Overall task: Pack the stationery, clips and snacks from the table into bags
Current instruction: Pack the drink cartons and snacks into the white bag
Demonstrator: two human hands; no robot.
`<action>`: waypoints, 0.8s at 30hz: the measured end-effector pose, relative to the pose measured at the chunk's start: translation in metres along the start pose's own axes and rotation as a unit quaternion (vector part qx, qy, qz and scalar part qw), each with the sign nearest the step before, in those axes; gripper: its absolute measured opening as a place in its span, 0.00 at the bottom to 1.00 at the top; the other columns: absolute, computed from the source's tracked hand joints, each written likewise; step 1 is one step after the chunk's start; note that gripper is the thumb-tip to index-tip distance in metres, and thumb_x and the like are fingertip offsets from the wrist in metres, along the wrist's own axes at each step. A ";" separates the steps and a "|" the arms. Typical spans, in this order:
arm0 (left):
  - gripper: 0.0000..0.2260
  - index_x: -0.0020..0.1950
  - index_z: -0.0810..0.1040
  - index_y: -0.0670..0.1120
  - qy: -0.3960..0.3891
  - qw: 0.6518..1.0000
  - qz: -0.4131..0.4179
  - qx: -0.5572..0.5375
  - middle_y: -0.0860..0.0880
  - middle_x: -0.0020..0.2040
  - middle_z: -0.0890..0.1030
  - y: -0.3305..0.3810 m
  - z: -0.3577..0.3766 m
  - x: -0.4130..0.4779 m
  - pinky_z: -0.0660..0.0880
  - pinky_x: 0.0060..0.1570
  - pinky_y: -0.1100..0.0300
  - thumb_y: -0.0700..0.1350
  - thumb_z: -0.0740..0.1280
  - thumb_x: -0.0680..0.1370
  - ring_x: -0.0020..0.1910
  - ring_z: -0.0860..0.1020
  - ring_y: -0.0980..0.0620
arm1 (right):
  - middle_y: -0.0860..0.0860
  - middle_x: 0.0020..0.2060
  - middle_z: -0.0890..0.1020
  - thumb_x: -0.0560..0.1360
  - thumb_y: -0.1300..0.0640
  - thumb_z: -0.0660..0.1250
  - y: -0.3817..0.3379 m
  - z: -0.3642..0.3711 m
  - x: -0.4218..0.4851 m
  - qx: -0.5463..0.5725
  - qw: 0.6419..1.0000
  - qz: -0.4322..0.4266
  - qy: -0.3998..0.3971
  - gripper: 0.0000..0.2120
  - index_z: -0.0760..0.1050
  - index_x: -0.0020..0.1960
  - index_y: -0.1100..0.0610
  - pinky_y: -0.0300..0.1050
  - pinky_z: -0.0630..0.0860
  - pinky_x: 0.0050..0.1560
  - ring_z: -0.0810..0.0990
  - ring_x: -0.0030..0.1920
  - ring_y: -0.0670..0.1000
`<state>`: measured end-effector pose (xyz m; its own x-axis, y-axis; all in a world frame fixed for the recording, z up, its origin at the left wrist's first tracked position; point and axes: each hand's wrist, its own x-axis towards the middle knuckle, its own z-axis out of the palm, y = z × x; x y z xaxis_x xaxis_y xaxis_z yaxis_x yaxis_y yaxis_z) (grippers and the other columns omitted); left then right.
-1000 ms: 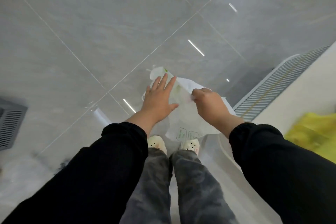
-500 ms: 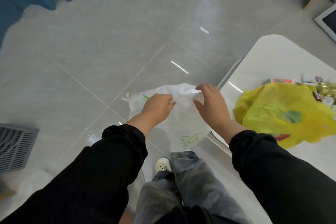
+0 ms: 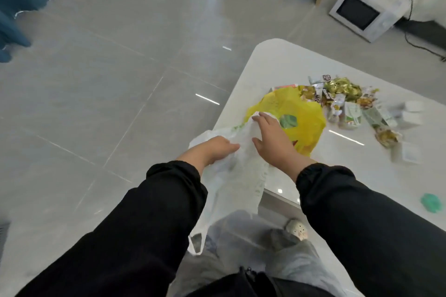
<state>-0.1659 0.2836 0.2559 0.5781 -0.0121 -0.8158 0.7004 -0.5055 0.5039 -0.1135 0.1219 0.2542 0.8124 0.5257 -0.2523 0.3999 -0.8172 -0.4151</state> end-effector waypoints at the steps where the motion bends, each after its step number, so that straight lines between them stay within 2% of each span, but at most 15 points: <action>1: 0.16 0.55 0.74 0.42 -0.006 0.999 -0.009 -0.036 0.47 0.46 0.74 0.013 0.012 0.007 0.69 0.40 0.59 0.55 0.61 0.80 0.42 0.73 0.47 | 0.57 0.74 0.61 0.77 0.60 0.64 0.016 -0.007 -0.003 0.003 1.000 0.008 0.001 0.27 0.61 0.73 0.60 0.46 0.57 0.72 0.58 0.74 0.56; 4: 0.17 0.59 0.74 0.40 -0.009 0.992 -0.023 -0.121 0.44 0.49 0.76 0.069 0.069 0.030 0.71 0.44 0.57 0.52 0.63 0.79 0.47 0.76 0.45 | 0.56 0.71 0.64 0.77 0.61 0.63 0.093 -0.037 -0.020 0.035 0.996 0.077 0.005 0.26 0.61 0.73 0.59 0.48 0.61 0.70 0.62 0.72 0.56; 8: 0.16 0.64 0.72 0.38 -0.004 0.966 -0.021 -0.259 0.46 0.44 0.77 0.155 0.163 0.047 0.75 0.40 0.58 0.47 0.60 0.81 0.43 0.78 0.47 | 0.57 0.71 0.66 0.79 0.59 0.61 0.203 -0.078 -0.058 0.112 0.978 0.171 -0.031 0.23 0.62 0.72 0.60 0.49 0.63 0.68 0.64 0.71 0.56; 12: 0.18 0.68 0.69 0.38 -0.011 0.940 -0.011 -0.341 0.42 0.54 0.78 0.227 0.237 0.062 0.78 0.37 0.58 0.48 0.60 0.82 0.46 0.79 0.46 | 0.56 0.70 0.67 0.80 0.54 0.58 0.286 -0.109 -0.099 0.162 0.959 0.229 -0.054 0.22 0.63 0.72 0.59 0.47 0.62 0.67 0.65 0.71 0.55; 14: 0.17 0.67 0.70 0.37 -0.024 0.933 0.002 -0.358 0.42 0.53 0.79 0.257 0.259 0.065 0.78 0.36 0.59 0.47 0.59 0.82 0.44 0.79 0.47 | 0.56 0.70 0.68 0.81 0.50 0.57 0.316 -0.119 -0.115 0.200 0.942 0.264 -0.059 0.22 0.63 0.72 0.59 0.46 0.64 0.65 0.67 0.69 0.55; 16: 0.17 0.65 0.71 0.37 -0.042 0.925 0.005 -0.377 0.41 0.53 0.79 0.277 0.273 0.070 0.79 0.42 0.56 0.46 0.58 0.82 0.47 0.79 0.45 | 0.56 0.70 0.69 0.81 0.48 0.57 0.337 -0.126 -0.128 0.244 0.917 0.306 -0.078 0.24 0.62 0.72 0.57 0.45 0.65 0.61 0.69 0.68 0.55; 18: 0.17 0.66 0.71 0.38 -0.060 0.915 -0.005 -0.400 0.39 0.59 0.79 0.288 0.280 0.076 0.77 0.49 0.52 0.47 0.58 0.83 0.53 0.78 0.43 | 0.56 0.70 0.69 0.80 0.48 0.58 0.352 -0.130 -0.137 0.257 0.900 0.334 -0.112 0.25 0.61 0.73 0.56 0.44 0.66 0.60 0.70 0.67 0.55; 21: 0.17 0.65 0.72 0.41 -0.065 0.896 -0.022 -0.439 0.42 0.62 0.77 0.290 0.276 0.078 0.76 0.54 0.50 0.50 0.57 0.83 0.57 0.77 0.44 | 0.56 0.73 0.64 0.78 0.52 0.58 0.363 -0.136 -0.135 0.226 0.898 0.350 -0.139 0.27 0.57 0.75 0.55 0.53 0.61 0.71 0.64 0.71 0.58; 24: 0.18 0.65 0.73 0.42 -0.011 0.879 -0.052 -0.474 0.42 0.62 0.78 0.268 0.256 0.095 0.72 0.61 0.46 0.52 0.58 0.82 0.60 0.76 0.42 | 0.55 0.74 0.62 0.80 0.51 0.58 0.360 -0.143 -0.121 0.239 0.897 0.350 -0.128 0.26 0.57 0.76 0.55 0.53 0.60 0.71 0.62 0.72 0.57</action>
<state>-0.0303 -0.0736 0.2406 0.4903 -0.0296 -0.8711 0.7882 0.4417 0.4286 -0.0069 -0.2698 0.2604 0.6454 0.0107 -0.7638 -0.4472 -0.8054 -0.3891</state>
